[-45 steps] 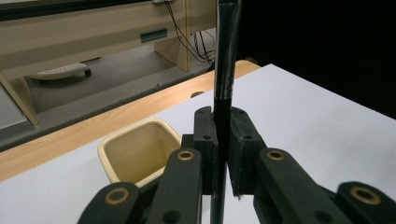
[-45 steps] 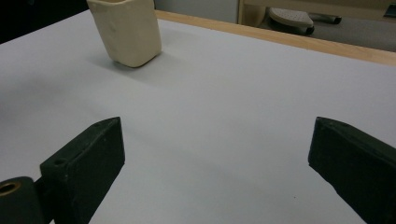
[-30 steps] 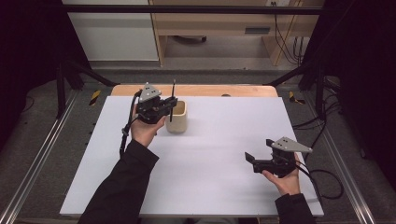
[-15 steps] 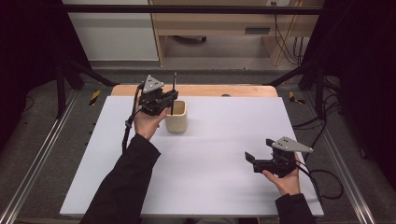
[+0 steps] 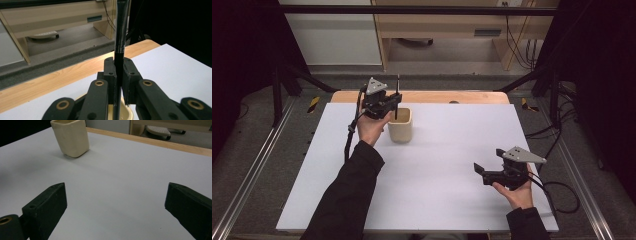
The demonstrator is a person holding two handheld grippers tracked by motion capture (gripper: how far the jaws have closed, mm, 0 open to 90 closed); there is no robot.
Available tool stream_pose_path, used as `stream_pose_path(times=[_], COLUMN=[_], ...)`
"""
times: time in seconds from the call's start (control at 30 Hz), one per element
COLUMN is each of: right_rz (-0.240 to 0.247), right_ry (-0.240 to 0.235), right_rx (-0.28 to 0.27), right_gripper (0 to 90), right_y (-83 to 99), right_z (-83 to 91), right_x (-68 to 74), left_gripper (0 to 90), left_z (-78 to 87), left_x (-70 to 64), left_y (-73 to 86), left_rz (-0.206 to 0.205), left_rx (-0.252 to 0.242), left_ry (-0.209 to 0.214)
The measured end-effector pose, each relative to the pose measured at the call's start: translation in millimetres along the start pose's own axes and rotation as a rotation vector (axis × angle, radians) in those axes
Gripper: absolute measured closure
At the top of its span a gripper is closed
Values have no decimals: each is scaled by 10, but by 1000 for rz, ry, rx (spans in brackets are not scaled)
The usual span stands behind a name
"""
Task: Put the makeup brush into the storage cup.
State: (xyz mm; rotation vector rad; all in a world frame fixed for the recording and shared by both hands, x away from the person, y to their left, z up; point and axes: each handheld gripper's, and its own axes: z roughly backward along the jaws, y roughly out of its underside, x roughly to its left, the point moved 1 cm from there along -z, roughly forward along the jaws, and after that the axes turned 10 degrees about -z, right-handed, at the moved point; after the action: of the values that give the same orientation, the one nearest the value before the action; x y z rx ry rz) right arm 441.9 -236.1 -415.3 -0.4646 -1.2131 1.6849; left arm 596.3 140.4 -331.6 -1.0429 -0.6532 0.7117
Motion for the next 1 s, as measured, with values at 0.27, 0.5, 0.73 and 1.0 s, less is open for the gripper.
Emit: stream_pose_path(times=[0.27,0.5,0.73,1.0], right_rz=[-1,-1,-2,3], right_ry=[-2,-4,-8,-9], right_rx=[-2,-1,3,3], right_gripper=[46,46,47,47], right_y=[-1,1,4,9], right_z=[1,-3,-8,-19], right_x=[1,3,8,11], left_gripper=[830,830,831,831], left_z=[-99,-151,-211,-224], left_x=[91,156,183,180], left_y=[70,121,219,275], left_rz=[17,30,34,41], left_rx=[12,19,44,44], left_ry=[-21,-34,-43,-39])
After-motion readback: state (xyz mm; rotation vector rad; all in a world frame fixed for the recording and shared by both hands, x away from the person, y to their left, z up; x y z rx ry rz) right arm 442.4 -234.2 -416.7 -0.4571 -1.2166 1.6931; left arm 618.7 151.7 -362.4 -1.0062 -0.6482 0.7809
